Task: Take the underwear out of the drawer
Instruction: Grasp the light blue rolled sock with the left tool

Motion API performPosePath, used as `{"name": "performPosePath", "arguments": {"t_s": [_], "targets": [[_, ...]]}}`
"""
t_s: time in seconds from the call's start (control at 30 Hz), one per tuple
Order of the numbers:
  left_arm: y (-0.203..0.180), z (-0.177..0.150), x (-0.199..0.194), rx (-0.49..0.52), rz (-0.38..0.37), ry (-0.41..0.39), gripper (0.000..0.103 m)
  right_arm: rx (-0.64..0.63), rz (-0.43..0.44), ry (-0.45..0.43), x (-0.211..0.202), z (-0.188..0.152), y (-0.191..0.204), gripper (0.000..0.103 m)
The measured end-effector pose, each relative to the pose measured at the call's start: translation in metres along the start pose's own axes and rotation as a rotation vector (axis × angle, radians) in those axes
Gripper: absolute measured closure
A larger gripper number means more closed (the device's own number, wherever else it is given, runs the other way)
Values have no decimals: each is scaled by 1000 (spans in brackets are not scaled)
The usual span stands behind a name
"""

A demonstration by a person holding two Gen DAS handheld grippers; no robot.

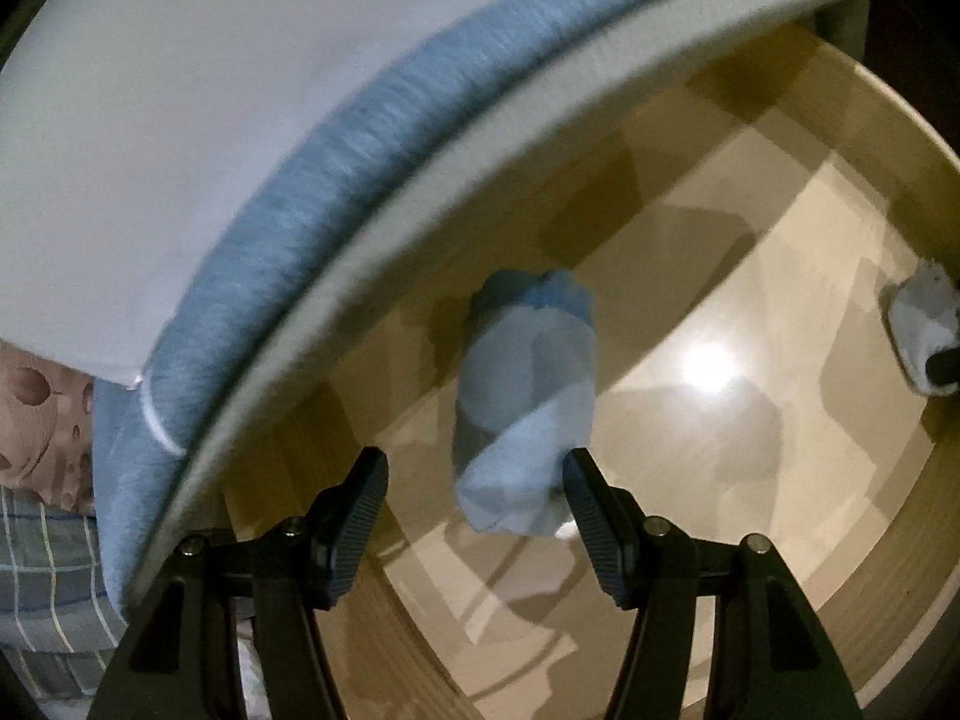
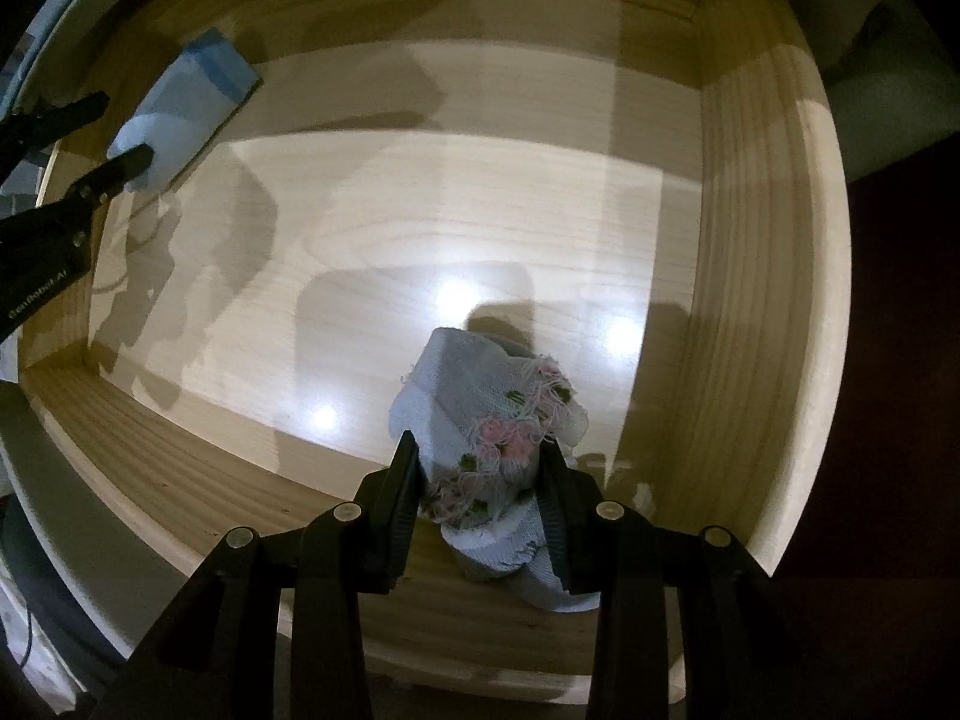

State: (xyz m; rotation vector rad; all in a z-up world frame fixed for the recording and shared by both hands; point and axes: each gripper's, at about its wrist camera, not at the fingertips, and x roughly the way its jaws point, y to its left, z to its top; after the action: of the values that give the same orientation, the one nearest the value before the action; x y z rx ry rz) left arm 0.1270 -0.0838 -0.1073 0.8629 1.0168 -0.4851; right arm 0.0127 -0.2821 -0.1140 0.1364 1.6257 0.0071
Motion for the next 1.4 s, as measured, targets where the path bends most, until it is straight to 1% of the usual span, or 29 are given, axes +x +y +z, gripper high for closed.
{"name": "performPosePath", "arguments": {"t_s": [0.03, 0.07, 0.1, 0.13, 0.17, 0.2, 0.27, 0.3, 0.33, 0.37, 0.4, 0.53, 0.63, 0.67, 0.77, 0.93, 1.07, 1.13, 1.23, 1.27, 1.37, 1.4], "targets": [[0, 0, 1, 6, 4, 1, 41, 1, 1, -1, 0, -1, -2, 70], [0, 0, 3, 9, 14, -2, 44, 2, 1, -2, 0, -1, -1, 70], [-1, 2, 4, 9, 13, -3, 53, 2, 1, -3, -1, -1, 0, 70], [1, 2, 6, 4, 7, -1, 60, 2, 2, -4, -1, -1, -2, 70], [3, 2, 8, -2, 0, 9, 72, 4, 4, -6, -1, -2, -2, 70], [3, 2, 10, -6, -3, 18, 73, 5, 3, -6, -10, 1, 2, 70], [5, 2, 13, -1, 3, 21, 75, 8, 6, -10, -11, 0, 1, 70], [5, 2, 14, 0, 4, 18, 78, 9, 8, -11, -1, -3, 1, 70], [5, 2, 14, -2, -1, 16, 81, 11, 11, -14, -1, -4, 0, 70], [7, 1, 14, -4, -11, 17, 86, 12, 11, -16, 3, -6, 0, 70], [9, 0, 13, -7, -19, 17, 88, 13, 12, -17, 3, -6, 0, 70], [12, -4, 13, -8, -33, 26, 90, 18, 19, -23, 2, -10, -2, 70], [15, -8, 10, -13, -50, 51, 90, 21, 24, -28, 2, -11, -3, 70], [9, -1, 10, -22, -58, 63, 90, 20, 24, -28, 3, -13, -3, 70], [16, -9, 4, -80, -101, 99, 90, 18, 25, -29, 3, -14, -4, 70], [27, -18, 1, -191, -171, 180, 90, 15, 23, -22, 3, -18, -4, 70], [28, -26, -3, -281, -230, 238, 90, 19, 23, -23, 3, -19, -4, 70], [30, -32, -6, -319, -260, 255, 90, 18, 23, -23, 3, -19, -4, 70], [24, -40, -9, -394, -327, 290, 90, 17, 23, -23, 3, -18, -3, 70], [26, -40, -10, -416, -340, 298, 90, 19, 23, -23, 3, -18, -3, 70], [15, -52, -16, -462, -370, 325, 90, 18, 22, -23, 4, -18, -3, 70], [6, -55, -23, -469, -371, 329, 90, 18, 22, -23, 4, -18, -3, 70]]}}
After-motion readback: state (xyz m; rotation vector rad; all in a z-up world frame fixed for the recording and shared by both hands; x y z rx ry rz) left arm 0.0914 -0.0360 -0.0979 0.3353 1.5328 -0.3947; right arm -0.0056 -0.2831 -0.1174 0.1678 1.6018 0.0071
